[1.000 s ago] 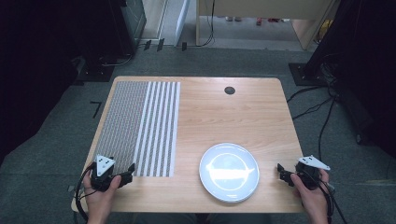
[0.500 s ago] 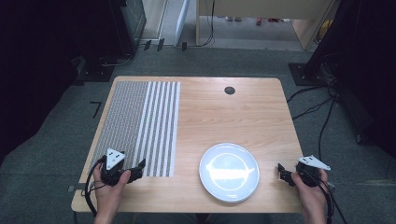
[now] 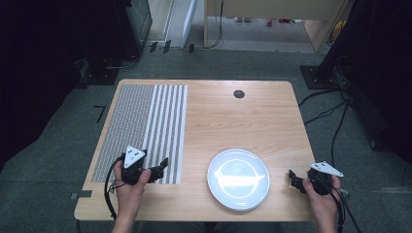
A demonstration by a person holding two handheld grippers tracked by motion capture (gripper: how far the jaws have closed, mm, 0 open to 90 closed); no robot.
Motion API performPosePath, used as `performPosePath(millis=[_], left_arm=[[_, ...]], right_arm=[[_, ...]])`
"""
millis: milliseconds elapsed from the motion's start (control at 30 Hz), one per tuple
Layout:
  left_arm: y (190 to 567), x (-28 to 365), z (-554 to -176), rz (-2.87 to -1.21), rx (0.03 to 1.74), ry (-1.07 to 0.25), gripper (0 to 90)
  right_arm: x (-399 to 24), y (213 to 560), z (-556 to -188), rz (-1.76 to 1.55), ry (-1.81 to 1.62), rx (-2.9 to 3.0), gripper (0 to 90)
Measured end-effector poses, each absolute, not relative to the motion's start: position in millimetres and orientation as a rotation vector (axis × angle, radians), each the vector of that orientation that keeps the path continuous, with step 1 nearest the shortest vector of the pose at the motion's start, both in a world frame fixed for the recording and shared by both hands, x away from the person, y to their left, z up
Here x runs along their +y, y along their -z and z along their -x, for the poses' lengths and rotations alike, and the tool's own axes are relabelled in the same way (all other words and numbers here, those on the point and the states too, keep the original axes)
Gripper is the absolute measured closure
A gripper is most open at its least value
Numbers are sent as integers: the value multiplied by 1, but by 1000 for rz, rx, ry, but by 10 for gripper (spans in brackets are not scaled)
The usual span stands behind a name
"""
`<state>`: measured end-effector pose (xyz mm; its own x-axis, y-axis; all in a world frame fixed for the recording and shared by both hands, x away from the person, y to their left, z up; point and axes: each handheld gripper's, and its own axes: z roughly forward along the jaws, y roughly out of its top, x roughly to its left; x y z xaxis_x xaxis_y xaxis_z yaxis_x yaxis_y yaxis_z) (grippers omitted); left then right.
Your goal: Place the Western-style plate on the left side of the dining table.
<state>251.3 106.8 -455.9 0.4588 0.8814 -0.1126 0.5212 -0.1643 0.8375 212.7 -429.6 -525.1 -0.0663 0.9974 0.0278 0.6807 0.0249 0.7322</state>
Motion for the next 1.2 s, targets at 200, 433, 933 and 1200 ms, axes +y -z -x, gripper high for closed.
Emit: performPosePath(millis=[200,433,933,1200], left_arm=[[468,98,-249,-1809,1199,-480,147],[474,86,-242,-1826,1165,-446,147],[484,59,-231,-1892,1092,-363,147],[484,50,-227,-1870,1074,-278,147]], right_arm=[[-427,525,-214,-1727,-800,1777,124],[-424,524,-214,-1733,-798,1766,137],[-395,502,-206,-1702,-1029,1746,155],[-382,495,-203,-1667,-1104,1730,242]])
